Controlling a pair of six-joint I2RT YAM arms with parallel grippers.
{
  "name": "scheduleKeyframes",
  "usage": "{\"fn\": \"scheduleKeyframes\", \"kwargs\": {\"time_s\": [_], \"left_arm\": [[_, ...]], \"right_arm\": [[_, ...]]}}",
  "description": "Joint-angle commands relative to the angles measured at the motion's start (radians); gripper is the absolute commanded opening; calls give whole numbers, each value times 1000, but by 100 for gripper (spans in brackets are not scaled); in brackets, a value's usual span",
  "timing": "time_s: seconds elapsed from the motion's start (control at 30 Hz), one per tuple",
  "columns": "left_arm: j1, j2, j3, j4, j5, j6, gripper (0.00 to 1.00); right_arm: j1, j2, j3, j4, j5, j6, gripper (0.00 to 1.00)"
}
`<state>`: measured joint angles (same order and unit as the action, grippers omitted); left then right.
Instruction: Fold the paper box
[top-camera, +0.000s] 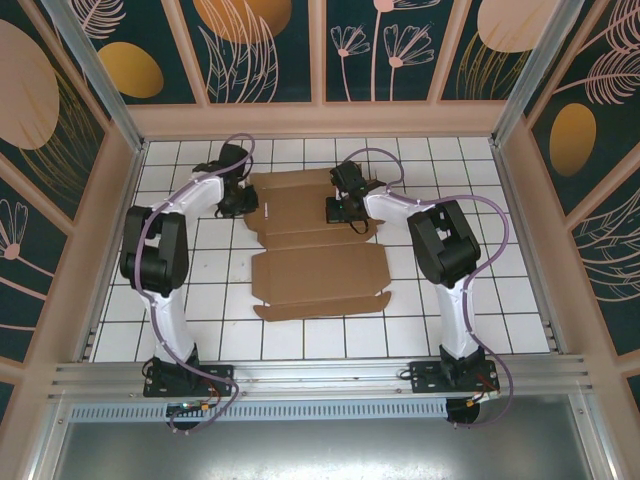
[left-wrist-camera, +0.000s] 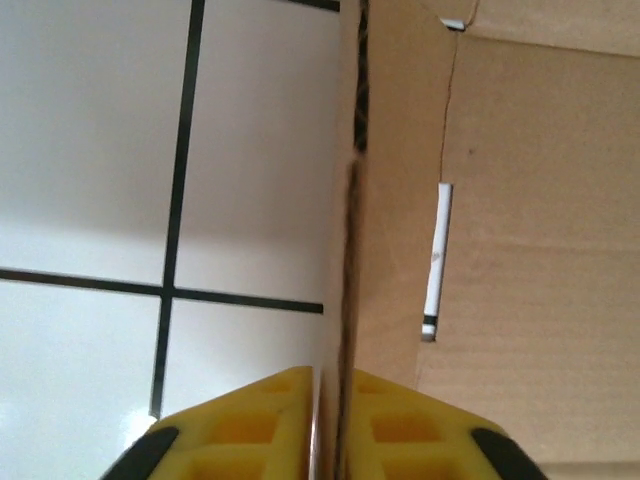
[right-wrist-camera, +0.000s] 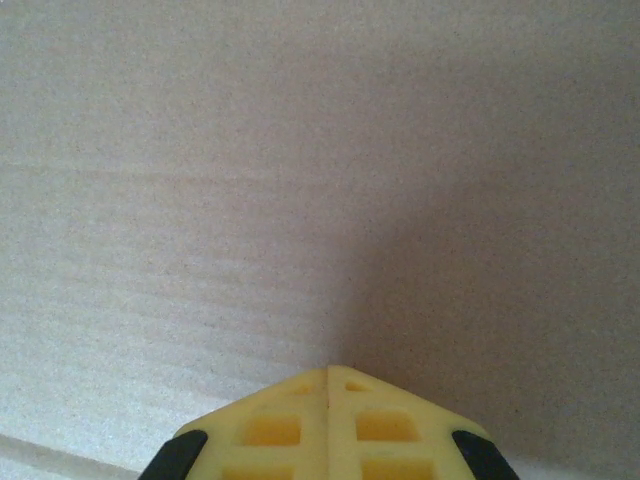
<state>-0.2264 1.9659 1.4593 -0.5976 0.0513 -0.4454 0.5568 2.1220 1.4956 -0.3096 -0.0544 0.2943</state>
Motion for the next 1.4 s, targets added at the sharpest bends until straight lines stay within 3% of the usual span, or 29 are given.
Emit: {"fn": "scheduleKeyframes", "kwargs": {"time_s": [0.0,0.13,0.3,0.67,1.0,1.37], "left_arm": [[15,-69,-52,109,108,3,6],[44,-84,-91,124,99,2,0],[63,-78,-138,177,117,1,0],[58,28,-64,52,-133,10,0],[-120,222,180,-190,-549,3,0],[-185,329,268,-258,-611,-44,1]], "right_arm": [[-4,16,2,15,-11,-6,0],[-5,41,35,-25,0,-4,0],[-5,43,34,-34,5,1,0],[17,47,102,-126,82,-18,0],[51,19,117,-138,132,6,0],[23,-70,10,-35,90,99,0]]}}
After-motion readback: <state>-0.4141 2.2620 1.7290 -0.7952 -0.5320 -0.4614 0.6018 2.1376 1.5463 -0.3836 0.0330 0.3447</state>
